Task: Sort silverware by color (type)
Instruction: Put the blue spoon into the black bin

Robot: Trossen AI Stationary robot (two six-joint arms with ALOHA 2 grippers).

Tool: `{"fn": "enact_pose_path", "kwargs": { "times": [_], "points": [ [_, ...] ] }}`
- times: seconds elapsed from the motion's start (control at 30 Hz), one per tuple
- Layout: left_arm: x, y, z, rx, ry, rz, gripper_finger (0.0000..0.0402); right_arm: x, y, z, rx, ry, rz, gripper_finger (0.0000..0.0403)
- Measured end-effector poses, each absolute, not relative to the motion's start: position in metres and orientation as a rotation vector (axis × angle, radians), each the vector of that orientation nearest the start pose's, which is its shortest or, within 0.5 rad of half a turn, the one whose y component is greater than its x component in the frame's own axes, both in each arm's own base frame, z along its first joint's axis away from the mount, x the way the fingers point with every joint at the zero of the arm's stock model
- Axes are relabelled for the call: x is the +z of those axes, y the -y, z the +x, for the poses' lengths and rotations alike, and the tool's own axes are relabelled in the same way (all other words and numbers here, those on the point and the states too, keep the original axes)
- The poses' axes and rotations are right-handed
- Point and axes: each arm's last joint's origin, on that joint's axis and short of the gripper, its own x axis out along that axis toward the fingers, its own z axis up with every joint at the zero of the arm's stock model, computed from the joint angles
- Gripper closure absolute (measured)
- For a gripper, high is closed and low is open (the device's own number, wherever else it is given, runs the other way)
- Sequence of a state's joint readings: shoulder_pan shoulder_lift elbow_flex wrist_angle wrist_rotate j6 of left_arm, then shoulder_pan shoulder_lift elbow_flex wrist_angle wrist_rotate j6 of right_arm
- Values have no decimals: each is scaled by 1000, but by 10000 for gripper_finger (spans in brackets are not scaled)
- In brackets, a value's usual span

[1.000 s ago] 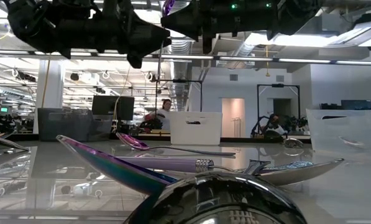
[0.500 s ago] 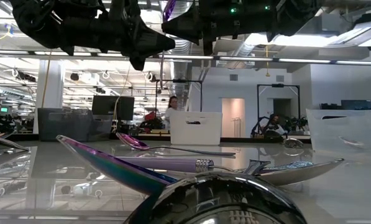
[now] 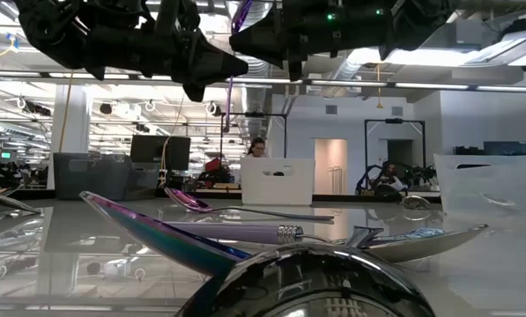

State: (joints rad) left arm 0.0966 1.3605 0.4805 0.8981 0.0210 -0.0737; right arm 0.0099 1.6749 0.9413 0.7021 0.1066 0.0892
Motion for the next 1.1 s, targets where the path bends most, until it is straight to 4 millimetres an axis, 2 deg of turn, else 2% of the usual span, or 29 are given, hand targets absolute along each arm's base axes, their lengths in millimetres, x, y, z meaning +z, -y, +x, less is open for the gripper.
{"fn": "enact_pose_path", "kwargs": {
  "times": [0.1,0.27,0.37,0.47,0.67,0.77,0.93,1.1],
  "points": [
    [211,-28,262,89,4,-84,399,243,1,366,-102,-38,86,288],
    [214,-40,255,155,-65,-107,400,252,8,354,-124,-122,76,220],
    [224,-53,245,225,-171,-113,400,257,11,346,-136,-181,78,178],
    [243,-68,232,356,-301,-67,400,262,13,336,-143,-239,72,152],
    [286,-101,197,622,-592,-91,400,262,10,331,-136,-290,68,143],
    [295,-121,177,736,-712,-189,400,261,7,331,-127,-302,64,143],
    [285,-161,143,822,-831,-374,400,257,-3,330,-99,-340,57,143],
    [266,-190,117,779,-896,-556,400,256,-13,330,-67,-350,50,143]
  ]
}}
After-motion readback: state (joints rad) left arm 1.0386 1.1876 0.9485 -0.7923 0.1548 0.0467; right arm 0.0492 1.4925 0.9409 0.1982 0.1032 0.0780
